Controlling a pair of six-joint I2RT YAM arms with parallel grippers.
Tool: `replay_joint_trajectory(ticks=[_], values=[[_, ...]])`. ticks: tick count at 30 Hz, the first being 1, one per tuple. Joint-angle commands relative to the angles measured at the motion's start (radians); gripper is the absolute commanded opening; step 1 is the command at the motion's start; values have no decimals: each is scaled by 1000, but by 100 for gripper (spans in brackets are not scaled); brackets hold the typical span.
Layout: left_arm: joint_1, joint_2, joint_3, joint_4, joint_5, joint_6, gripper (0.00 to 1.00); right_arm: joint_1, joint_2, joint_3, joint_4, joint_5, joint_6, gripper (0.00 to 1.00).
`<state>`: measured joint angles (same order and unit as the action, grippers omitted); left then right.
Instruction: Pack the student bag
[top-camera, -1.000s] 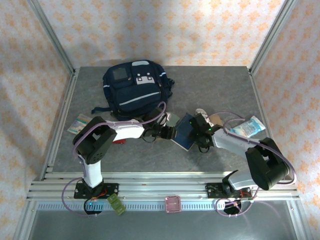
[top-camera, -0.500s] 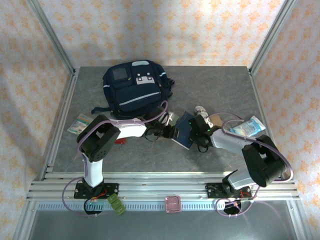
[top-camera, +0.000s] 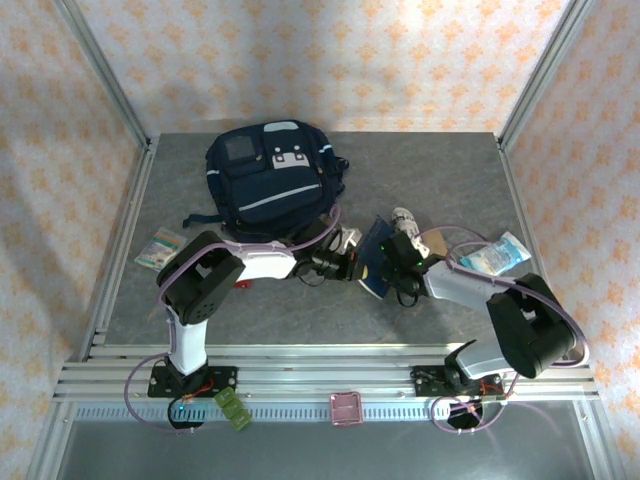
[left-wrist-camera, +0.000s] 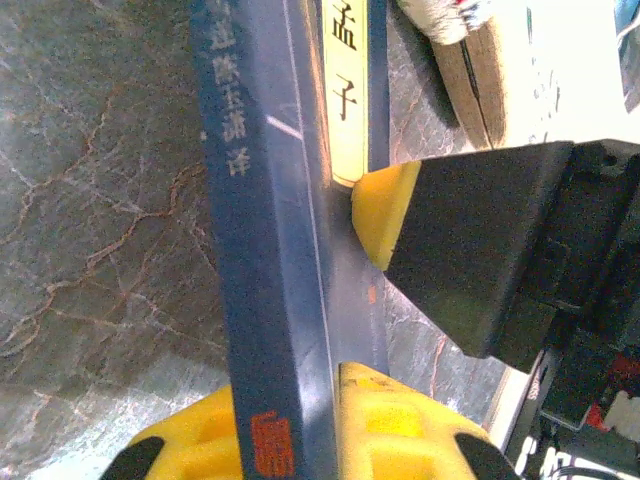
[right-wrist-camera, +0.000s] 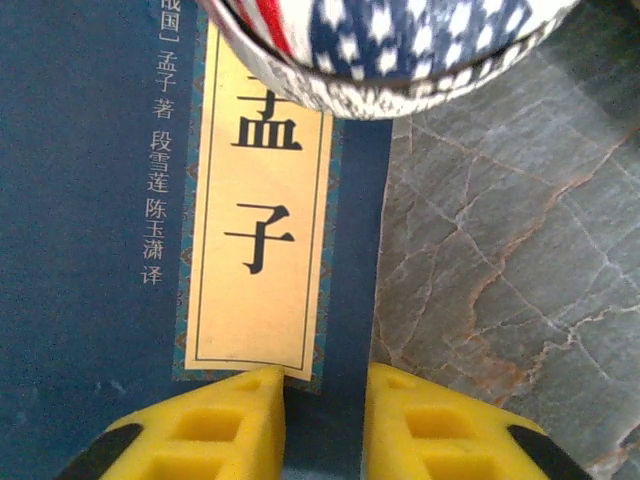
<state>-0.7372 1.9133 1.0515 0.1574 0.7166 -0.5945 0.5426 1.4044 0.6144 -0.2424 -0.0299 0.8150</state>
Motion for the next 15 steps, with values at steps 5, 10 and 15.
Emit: replay_joint_trajectory(ticks=[5, 10, 15], values=[[-1, -172, 43, -68, -56, 75, 0, -9, -113, 46, -83, -35, -35, 44], [57, -353, -8, -28, -189, 39, 0, -27, -266, 122, -55, -63, -69, 55], [115, -517, -138, 231, -310, -111, 0, -32, -378, 135, 162, -156, -70, 73]])
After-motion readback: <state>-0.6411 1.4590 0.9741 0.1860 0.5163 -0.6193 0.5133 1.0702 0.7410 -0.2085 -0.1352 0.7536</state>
